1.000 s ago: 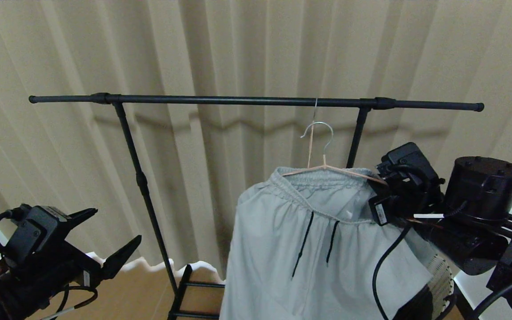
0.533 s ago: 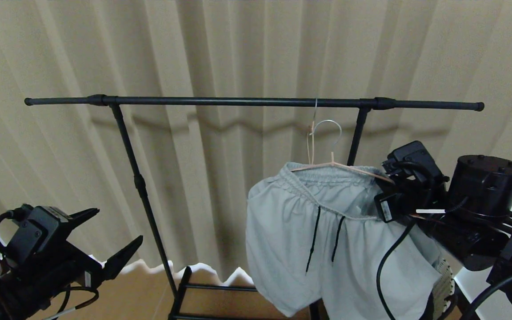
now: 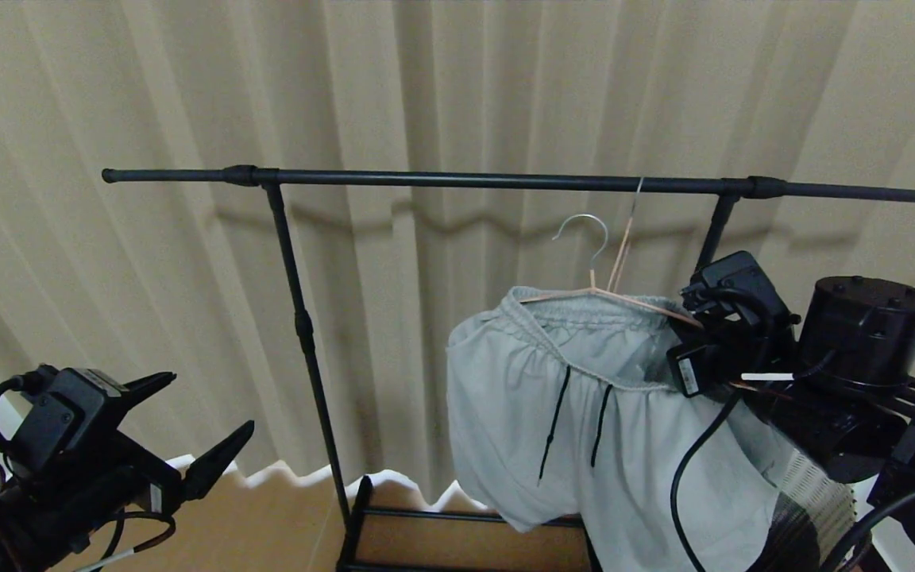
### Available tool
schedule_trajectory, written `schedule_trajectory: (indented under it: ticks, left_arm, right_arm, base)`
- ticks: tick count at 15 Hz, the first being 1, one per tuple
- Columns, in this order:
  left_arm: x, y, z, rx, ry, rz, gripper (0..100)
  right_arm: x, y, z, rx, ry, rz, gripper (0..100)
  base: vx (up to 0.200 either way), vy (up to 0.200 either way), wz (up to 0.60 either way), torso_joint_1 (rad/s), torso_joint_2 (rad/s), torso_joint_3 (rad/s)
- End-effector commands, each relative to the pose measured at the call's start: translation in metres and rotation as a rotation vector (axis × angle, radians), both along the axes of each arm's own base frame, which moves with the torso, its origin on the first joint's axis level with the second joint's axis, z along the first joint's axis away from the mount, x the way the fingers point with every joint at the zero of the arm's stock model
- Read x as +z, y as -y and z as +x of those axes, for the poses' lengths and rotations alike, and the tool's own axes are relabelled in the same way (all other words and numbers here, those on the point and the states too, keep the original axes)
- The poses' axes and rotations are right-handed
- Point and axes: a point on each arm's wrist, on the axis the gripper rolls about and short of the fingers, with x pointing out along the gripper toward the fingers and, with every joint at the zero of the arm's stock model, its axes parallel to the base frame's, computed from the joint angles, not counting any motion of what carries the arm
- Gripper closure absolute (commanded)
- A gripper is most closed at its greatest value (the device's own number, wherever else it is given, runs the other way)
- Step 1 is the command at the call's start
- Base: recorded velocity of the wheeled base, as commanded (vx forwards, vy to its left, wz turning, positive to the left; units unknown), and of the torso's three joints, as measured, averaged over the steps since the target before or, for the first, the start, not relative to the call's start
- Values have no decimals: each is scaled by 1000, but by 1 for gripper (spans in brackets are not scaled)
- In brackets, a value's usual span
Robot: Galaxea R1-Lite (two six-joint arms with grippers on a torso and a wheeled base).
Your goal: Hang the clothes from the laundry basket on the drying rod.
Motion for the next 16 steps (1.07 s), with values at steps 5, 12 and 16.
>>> schedule_trajectory:
  ticks: [5, 12, 16]
  left_arm:
    - [1, 0, 0, -2, 5, 1, 0]
    - [11, 0, -7, 6, 60, -10, 0]
    - [12, 0, -8, 6, 63, -10, 0]
  right_arm:
    - [5, 13, 8, -62, 18, 52, 100]
    - [12, 17, 15, -107, 46, 117, 100]
    - [12, 22, 15, -125, 48, 117, 100]
  base:
    - [0, 0, 0, 0, 0, 0]
    - [143, 0, 0, 0, 1, 1]
    - [200, 0, 0, 1, 4, 2]
